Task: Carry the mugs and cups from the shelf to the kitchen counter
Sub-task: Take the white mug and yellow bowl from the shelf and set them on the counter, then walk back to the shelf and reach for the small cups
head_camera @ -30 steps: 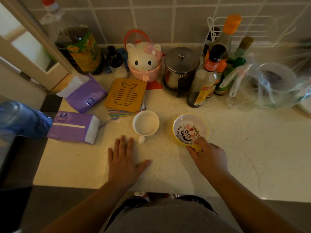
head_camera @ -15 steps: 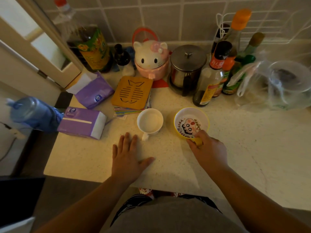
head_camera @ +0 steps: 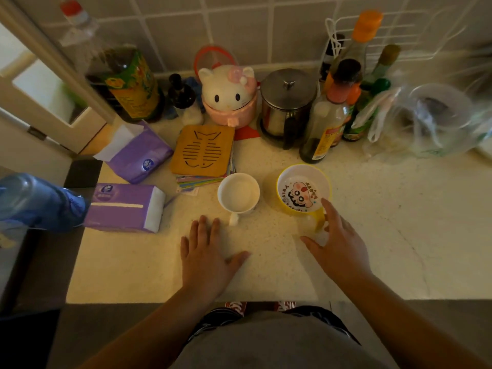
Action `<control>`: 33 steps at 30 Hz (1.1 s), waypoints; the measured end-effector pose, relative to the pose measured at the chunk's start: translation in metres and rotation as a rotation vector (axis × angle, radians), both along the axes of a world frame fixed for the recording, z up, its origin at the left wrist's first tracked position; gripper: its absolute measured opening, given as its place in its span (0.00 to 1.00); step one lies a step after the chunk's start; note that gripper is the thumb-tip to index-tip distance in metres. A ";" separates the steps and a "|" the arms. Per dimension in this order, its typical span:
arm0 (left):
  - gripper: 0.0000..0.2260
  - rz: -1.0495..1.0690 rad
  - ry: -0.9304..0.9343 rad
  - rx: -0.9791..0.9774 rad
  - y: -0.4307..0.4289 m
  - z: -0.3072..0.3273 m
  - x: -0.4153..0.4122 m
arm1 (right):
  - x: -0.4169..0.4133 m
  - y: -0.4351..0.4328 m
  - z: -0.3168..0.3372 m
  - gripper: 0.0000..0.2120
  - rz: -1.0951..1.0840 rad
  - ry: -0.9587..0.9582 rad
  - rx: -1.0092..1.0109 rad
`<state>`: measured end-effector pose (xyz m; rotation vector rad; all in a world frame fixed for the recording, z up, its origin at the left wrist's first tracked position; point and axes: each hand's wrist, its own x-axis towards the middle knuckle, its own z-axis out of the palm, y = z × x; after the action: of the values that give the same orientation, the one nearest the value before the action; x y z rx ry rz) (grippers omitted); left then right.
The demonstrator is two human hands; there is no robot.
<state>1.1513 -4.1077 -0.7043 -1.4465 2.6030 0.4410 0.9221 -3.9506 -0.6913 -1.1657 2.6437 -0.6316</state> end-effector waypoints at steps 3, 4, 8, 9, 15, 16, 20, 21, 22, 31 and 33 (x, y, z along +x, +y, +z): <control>0.37 -0.044 0.068 0.036 -0.005 0.006 0.010 | 0.017 0.016 0.006 0.36 -0.092 -0.045 0.049; 0.33 -0.060 0.097 0.046 -0.008 0.010 0.013 | 0.025 0.022 0.009 0.32 -0.137 -0.066 0.060; 0.15 -0.268 0.211 0.185 -0.008 0.024 0.024 | 0.063 0.050 0.017 0.13 -0.252 -0.224 0.061; 0.11 -0.347 0.216 0.276 -0.005 0.028 0.026 | 0.076 0.058 0.019 0.11 -0.266 -0.254 0.065; 0.08 -0.741 0.007 0.673 0.035 0.032 0.024 | 0.150 0.112 0.010 0.08 -0.392 -0.478 0.091; 0.08 -0.785 -0.036 0.700 0.043 0.029 0.023 | 0.161 0.122 0.007 0.08 -0.419 -0.501 0.094; 0.10 -0.889 -0.208 0.772 0.075 0.007 0.019 | 0.199 0.171 -0.010 0.06 -0.612 -0.627 0.129; 0.10 -0.883 -0.256 0.797 0.082 -0.002 0.018 | 0.209 0.187 -0.015 0.06 -0.670 -0.665 0.134; 0.11 -0.872 -0.312 0.816 0.089 -0.011 0.017 | 0.220 0.204 -0.021 0.06 -0.732 -0.704 0.137; 0.08 -0.969 -0.641 0.610 0.169 -0.064 0.000 | 0.340 0.355 -0.057 0.03 -1.405 -0.963 0.058; 0.09 -0.973 -0.644 0.571 0.200 -0.066 -0.008 | 0.363 0.389 -0.059 0.04 -1.498 -1.000 0.027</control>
<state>1.1433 -3.9072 -0.7706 -0.0421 2.0414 0.4157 1.2854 -3.5611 -0.7502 1.1351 2.0366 -0.9304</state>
